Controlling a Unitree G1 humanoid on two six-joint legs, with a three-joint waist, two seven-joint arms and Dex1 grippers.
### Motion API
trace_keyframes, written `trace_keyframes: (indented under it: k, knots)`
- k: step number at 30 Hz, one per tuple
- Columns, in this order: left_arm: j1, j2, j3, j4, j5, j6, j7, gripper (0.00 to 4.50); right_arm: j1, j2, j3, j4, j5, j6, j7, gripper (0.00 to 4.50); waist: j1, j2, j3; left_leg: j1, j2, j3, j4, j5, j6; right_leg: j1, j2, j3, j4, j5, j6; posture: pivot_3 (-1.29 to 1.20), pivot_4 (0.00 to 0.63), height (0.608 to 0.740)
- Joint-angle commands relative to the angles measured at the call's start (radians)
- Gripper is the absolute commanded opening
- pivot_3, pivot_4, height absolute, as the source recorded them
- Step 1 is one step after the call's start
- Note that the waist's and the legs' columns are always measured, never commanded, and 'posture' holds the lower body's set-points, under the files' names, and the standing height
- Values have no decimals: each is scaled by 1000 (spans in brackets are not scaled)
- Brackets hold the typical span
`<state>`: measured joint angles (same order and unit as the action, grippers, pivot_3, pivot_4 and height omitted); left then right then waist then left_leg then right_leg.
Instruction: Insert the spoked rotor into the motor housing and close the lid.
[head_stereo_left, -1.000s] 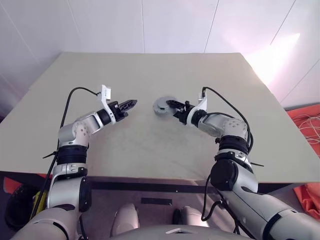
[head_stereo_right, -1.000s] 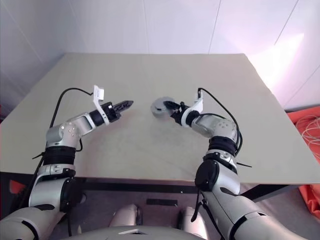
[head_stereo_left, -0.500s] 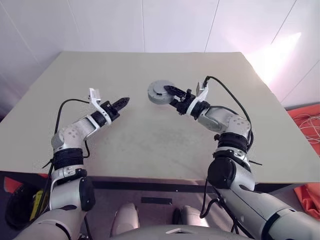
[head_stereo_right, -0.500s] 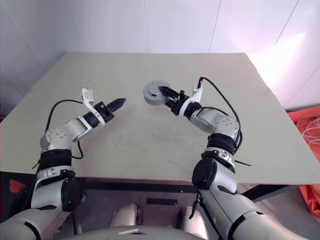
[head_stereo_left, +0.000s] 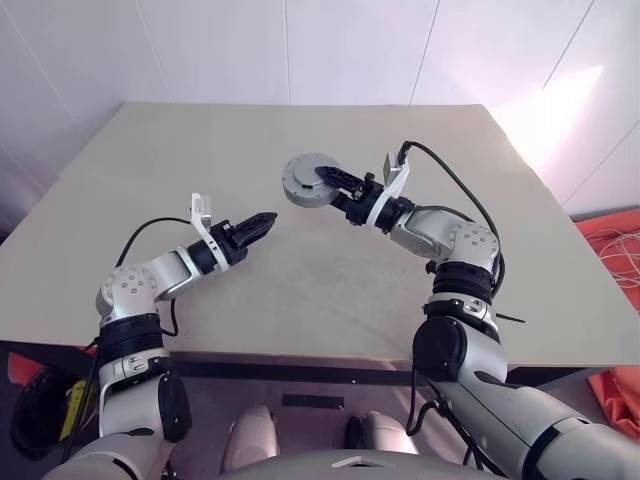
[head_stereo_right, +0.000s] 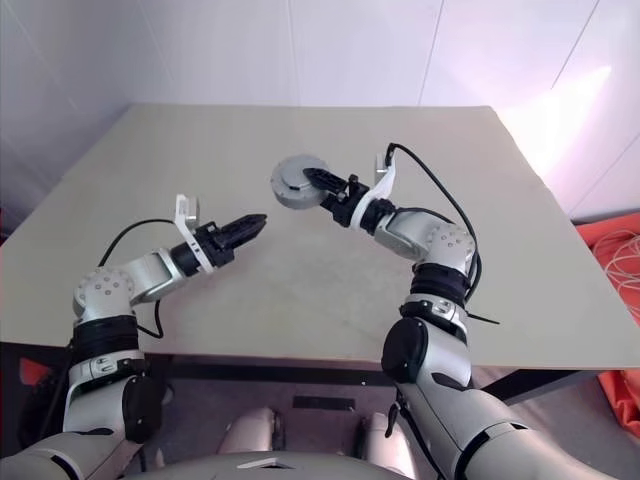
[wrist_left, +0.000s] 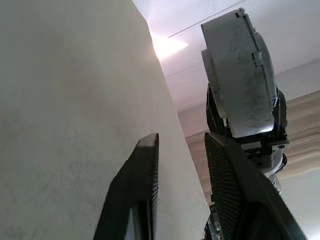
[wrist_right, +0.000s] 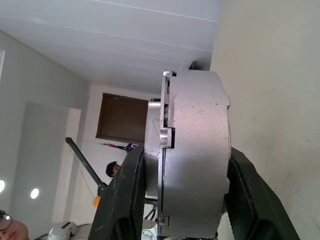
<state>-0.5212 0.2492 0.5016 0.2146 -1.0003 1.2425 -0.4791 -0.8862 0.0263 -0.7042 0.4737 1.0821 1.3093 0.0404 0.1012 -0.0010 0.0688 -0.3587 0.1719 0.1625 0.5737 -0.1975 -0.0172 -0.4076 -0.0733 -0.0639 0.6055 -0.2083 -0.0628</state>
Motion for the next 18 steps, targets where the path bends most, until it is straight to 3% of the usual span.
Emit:
trace_keyframes:
  k: [1,7,18]
  knots:
    - [-7,12,6,-31,-52,8,-23,2547,-19,-9,9,-48,54,-17,11,2083,0,0,0,0,0,0,0,0,0,0,0,0,0,0,0,0,0,740]
    - [-38,-19,54,57,-128,57,34,4450,-19,-13,18,-47,72,-6,12,2083,1,0,0,-1,0,-1,2,0,0,0,0,0,0,1,2,0,0,740]
    - [-116,-59,103,152,-238,58,92,4450,20,1,63,-89,121,103,-24,2083,1,0,0,-4,-1,-6,3,0,0,0,0,-3,0,2,4,0,0,740]
